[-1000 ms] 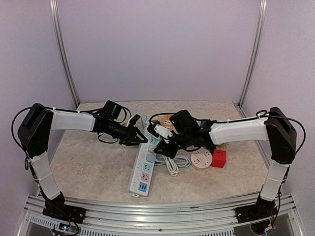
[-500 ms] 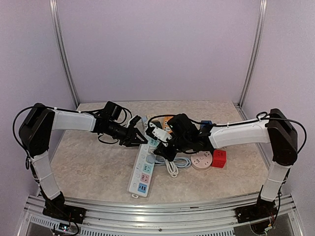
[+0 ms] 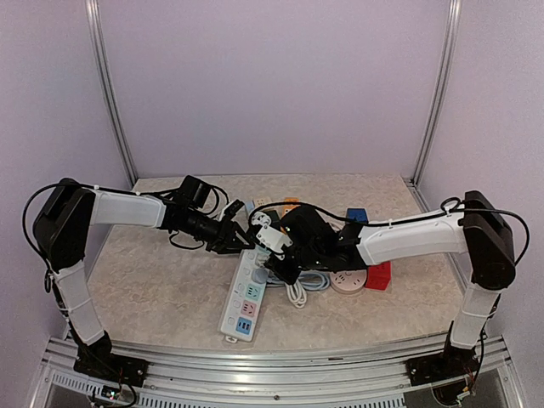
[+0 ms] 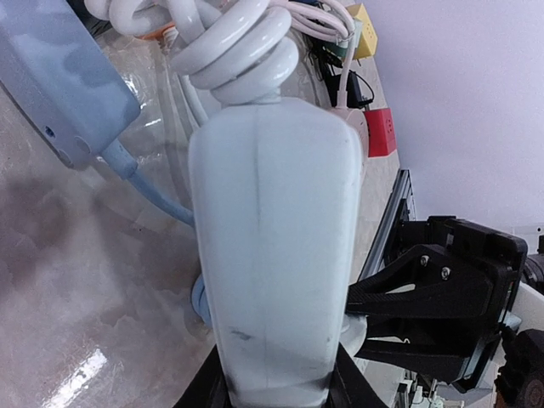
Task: Pull the plug off the socket
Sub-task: Remove the plug from the socket.
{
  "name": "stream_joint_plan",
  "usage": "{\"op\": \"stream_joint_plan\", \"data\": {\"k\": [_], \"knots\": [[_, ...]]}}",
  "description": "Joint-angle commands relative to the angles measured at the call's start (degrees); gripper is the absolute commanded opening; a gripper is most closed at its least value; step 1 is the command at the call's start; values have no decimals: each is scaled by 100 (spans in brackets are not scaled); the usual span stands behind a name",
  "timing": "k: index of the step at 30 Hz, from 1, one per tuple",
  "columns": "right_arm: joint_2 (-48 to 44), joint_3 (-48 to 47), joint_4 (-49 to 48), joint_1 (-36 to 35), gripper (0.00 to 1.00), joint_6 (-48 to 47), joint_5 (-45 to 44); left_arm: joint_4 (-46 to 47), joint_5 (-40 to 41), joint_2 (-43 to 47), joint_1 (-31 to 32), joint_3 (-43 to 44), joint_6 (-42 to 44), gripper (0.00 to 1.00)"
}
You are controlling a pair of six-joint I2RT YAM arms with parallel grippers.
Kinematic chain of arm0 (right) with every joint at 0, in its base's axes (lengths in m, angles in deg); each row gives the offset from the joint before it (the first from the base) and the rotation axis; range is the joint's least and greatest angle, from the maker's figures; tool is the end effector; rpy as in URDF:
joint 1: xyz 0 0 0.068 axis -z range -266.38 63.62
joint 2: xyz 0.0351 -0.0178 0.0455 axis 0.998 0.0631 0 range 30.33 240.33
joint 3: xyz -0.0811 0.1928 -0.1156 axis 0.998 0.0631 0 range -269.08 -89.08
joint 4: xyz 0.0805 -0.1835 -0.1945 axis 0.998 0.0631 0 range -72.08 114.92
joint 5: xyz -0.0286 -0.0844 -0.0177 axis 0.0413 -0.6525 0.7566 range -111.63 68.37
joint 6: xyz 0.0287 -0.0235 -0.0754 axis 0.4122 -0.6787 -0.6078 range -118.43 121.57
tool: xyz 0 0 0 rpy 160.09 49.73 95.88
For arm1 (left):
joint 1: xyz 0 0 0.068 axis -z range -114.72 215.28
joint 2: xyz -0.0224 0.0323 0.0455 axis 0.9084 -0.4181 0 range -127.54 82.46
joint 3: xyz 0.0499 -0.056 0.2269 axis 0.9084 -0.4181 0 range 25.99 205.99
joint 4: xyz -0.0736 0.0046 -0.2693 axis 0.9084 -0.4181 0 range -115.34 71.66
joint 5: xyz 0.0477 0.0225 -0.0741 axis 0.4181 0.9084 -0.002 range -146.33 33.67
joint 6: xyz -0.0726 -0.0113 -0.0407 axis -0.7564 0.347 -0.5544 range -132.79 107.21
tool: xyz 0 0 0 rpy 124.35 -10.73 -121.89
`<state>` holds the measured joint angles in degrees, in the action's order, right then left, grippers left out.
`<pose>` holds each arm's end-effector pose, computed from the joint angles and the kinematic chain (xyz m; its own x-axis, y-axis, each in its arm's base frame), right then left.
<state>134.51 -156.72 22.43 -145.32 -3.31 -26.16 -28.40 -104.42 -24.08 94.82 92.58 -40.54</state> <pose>0.2293 0.3695 0.1297 -0.2675 -0.6086 -0.7470 -0.8491 0.5154 -0.1159 0.3255 -0.2474 0.1151 -0.9370 0.1734 -0.3032 0.3492 0.4816 -0.8038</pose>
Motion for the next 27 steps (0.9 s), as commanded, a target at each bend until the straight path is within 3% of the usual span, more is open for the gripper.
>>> {"op": "stream_joint_plan", "data": {"k": [1, 10, 27], "knots": [[-229, 90, 46, -127, 0, 56, -387, -42, -32, -88, -149, 118, -187, 0], [-318, 39, -25, -26, 0, 241, -157, -57, -7, -70, -141, 126, -161, 0], [-301, 90, -287, 692, 0, 827, 1253, -103, -20, -99, -63, 166, -93, 0]]}}
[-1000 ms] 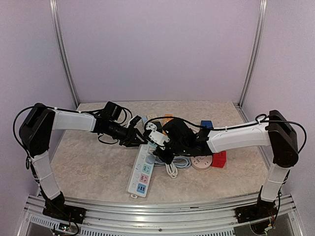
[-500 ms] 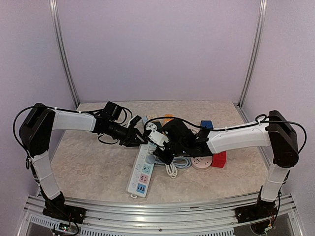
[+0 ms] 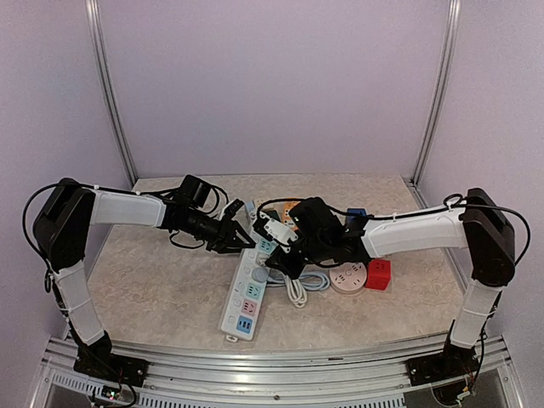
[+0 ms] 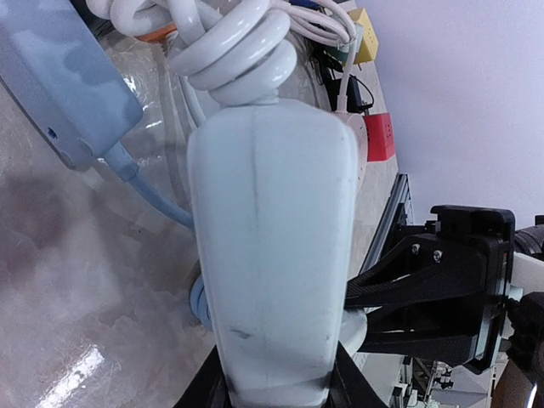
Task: Pull the plug off the socket
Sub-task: Remove the plug from the socket.
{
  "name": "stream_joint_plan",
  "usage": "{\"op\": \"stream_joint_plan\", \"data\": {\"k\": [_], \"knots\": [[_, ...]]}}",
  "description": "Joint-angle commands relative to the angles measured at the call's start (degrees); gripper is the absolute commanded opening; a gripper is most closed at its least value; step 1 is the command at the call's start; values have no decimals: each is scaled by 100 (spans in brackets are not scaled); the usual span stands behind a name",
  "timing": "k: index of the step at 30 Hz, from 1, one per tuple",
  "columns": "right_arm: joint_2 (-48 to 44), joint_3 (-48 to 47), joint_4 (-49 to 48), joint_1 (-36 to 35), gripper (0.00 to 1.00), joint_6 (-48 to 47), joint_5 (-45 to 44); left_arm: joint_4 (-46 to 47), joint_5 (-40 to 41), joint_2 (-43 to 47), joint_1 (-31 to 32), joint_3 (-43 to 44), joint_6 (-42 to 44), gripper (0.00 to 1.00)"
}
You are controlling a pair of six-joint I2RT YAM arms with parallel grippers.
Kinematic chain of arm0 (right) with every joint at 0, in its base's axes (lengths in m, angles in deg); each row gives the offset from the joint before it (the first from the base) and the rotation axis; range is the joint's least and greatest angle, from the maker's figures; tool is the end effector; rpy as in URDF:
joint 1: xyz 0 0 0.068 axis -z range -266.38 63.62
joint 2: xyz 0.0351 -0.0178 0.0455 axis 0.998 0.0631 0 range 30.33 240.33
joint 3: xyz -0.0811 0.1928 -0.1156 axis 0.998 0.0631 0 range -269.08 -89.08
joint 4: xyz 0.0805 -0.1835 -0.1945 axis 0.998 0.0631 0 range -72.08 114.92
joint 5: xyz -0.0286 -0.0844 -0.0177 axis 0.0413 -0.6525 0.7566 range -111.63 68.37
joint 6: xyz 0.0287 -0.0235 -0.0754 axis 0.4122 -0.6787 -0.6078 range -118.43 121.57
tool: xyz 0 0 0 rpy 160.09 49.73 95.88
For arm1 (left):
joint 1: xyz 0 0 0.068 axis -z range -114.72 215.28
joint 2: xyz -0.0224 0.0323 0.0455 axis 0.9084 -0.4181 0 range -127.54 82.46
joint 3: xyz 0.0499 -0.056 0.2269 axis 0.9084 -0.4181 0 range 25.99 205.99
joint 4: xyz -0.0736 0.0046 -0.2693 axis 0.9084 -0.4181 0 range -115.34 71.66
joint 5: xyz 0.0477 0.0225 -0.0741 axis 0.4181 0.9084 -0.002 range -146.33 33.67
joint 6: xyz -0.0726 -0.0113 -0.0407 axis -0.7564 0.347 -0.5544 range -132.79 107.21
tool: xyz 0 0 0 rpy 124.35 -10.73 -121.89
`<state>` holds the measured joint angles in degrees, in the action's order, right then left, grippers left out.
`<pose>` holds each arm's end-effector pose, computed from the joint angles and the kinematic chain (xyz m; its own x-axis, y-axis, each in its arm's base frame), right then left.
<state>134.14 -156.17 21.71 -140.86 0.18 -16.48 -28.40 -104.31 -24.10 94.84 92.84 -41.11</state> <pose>0.2467 0.3571 0.1304 -0.3566 -0.5412 -0.7615 -0.8592 0.5101 0.0398 0.3263 -0.2479 0.1163 -0.9393 0.1676 -0.2994 0.3430 0.4829 -0.8057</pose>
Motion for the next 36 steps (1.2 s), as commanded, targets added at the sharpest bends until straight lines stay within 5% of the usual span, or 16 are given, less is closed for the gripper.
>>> {"op": "stream_joint_plan", "data": {"k": [1, 13, 36], "knots": [[-254, 35, -214, 272, 0, 485, 323, -112, -27, -100, -65, 144, -34, 0], [-208, 88, -285, 442, 0, 579, 648, -134, 3, -108, -62, 152, -8, 0], [-164, 53, 8, -494, 0, 204, -1730, -173, 109, -198, -229, 135, -42, 0]]}}
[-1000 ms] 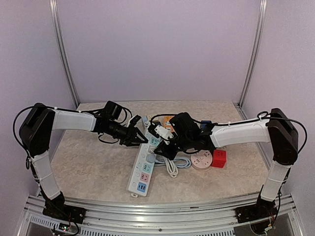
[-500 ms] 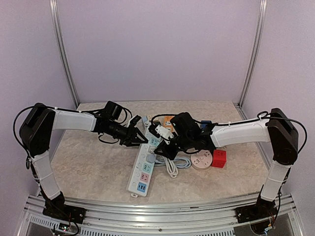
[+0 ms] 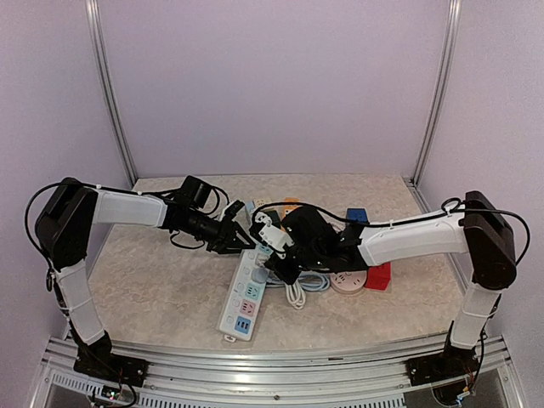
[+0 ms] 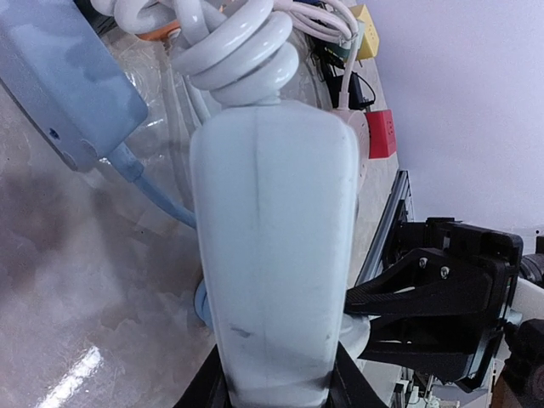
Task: Pull the plug off the socket
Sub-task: Remove the plug from the socket.
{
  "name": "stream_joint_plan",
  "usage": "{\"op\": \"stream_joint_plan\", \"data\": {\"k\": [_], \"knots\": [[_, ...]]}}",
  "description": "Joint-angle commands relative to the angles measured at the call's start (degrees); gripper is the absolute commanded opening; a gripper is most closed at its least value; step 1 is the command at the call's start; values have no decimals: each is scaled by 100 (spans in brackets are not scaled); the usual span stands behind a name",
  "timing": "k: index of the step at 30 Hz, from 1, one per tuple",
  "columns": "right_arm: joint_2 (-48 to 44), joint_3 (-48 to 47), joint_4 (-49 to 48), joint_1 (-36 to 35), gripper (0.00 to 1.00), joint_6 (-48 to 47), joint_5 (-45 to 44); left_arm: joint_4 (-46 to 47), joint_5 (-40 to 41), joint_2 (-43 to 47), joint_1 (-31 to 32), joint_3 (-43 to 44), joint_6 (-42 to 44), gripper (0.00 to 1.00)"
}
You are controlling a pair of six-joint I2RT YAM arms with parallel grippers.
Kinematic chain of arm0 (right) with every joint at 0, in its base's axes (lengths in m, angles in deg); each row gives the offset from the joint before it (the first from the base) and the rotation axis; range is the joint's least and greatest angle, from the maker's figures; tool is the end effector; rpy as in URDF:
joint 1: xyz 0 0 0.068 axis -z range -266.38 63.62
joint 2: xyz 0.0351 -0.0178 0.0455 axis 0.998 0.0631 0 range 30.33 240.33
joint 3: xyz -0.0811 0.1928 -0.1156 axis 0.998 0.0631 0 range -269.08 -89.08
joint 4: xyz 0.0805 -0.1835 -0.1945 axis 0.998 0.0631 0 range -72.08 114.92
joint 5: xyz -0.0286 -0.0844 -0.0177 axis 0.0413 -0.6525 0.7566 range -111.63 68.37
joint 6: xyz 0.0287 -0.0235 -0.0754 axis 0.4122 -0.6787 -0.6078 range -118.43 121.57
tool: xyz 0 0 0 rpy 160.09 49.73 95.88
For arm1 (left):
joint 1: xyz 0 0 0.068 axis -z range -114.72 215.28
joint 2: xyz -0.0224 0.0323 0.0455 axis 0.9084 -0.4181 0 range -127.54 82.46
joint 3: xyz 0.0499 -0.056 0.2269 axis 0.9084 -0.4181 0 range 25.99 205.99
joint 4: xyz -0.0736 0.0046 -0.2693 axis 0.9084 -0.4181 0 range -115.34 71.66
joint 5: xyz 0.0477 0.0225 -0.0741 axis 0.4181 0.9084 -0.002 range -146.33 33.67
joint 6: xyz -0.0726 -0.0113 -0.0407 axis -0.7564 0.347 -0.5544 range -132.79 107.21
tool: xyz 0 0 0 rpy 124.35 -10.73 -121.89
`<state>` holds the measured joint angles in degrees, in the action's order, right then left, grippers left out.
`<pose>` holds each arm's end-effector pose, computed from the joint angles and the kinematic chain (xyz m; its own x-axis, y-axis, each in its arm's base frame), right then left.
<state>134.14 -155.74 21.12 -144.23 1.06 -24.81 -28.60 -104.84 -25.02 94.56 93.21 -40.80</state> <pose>0.2341 0.3649 0.1287 -0.3371 -0.5532 -0.7618 -0.8259 0.5622 -0.0428 0.3280 -0.2471 0.1123 -0.9417 0.1712 -0.2897 0.3365 0.4818 -0.8091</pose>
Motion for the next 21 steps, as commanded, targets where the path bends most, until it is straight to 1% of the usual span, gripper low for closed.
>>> {"op": "stream_joint_plan", "data": {"k": [1, 5, 11, 17, 21], "knots": [[-160, 6, 67, -185, 0, 113, -990, -152, 165, -106, -210, 97, -73, 0], [-167, 19, 41, -278, 0, 116, -1231, -163, 201, -115, -237, 98, -64, 0], [-244, 5, 18, -272, 0, 194, -1237, -164, 208, -133, -246, 98, -64, 0], [-286, -1, -57, -59, 0, 350, -764, -155, 198, -133, -247, 98, -64, 0], [-291, 34, -140, 174, 0, 534, -275, -154, 189, -126, -247, 98, -64, 0]]}}
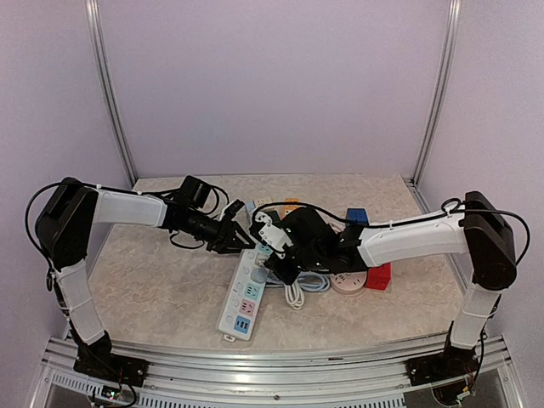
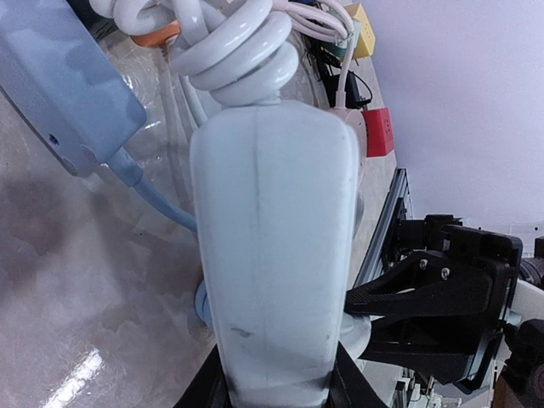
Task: Pull the plug off the socket
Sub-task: Remove the plug from the socket.
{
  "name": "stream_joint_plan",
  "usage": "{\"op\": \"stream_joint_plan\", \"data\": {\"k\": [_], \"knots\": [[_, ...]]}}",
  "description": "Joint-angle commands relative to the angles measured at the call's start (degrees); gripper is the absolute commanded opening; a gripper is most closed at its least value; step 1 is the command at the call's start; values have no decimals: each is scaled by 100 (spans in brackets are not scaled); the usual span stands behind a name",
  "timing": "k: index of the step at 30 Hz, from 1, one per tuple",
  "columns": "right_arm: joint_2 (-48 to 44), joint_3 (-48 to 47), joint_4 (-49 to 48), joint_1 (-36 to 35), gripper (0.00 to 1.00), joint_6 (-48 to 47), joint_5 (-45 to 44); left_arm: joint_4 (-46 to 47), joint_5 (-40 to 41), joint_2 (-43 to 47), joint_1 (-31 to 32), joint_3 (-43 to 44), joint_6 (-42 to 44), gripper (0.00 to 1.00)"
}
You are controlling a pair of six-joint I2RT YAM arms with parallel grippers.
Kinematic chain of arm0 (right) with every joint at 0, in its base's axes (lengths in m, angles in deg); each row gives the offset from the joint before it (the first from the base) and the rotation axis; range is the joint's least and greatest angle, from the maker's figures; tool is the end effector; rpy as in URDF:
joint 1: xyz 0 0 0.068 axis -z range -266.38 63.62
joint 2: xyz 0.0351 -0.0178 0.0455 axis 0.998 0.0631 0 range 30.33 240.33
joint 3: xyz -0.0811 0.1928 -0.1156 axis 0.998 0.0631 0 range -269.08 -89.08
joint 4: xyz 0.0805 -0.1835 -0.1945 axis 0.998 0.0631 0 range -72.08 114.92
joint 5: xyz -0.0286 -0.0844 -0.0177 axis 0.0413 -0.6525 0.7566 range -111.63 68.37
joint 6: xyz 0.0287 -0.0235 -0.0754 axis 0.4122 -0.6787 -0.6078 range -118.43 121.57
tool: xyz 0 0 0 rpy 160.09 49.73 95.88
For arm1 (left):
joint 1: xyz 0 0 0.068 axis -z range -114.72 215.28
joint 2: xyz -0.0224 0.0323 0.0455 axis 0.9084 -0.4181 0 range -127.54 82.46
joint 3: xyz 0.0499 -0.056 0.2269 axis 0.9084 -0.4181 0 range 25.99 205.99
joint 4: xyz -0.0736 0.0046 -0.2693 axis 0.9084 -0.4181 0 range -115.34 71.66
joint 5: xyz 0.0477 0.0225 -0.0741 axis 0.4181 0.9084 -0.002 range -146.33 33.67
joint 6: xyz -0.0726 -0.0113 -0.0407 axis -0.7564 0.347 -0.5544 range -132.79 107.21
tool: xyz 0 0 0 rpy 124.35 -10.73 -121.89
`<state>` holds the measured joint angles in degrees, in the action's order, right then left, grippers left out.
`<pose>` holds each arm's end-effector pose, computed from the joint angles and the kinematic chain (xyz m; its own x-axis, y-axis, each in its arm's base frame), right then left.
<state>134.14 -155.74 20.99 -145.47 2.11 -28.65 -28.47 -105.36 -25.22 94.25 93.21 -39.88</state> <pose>0.2303 0.3673 0.1293 -0.3392 -0.5484 -0.7643 -0.8004 0.5951 -0.0718 0.3290 -0.2456 0.1115 -0.9374 0.1776 -0.2995 0.3482 0.4745 -0.8085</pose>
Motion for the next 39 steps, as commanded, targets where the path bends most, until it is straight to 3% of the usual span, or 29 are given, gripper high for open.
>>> {"op": "stream_joint_plan", "data": {"k": [1, 11, 18, 28, 39], "knots": [[-299, 48, -157, 361, 0, 485, 236, -169, 244, -105, -216, 98, -156, 0], [-273, 188, -289, 805, 0, 897, 1275, -165, 242, -98, -216, 98, -143, 0], [-283, 267, -488, 890, 0, 981, 1536, -165, 234, -104, -216, 98, -147, 0], [-355, 380, -493, 801, 0, 801, 1172, -185, 276, -113, -216, 106, -148, 0], [-345, 257, -218, 208, 0, 383, -193, -222, 367, -122, -225, 107, -130, 0]]}}
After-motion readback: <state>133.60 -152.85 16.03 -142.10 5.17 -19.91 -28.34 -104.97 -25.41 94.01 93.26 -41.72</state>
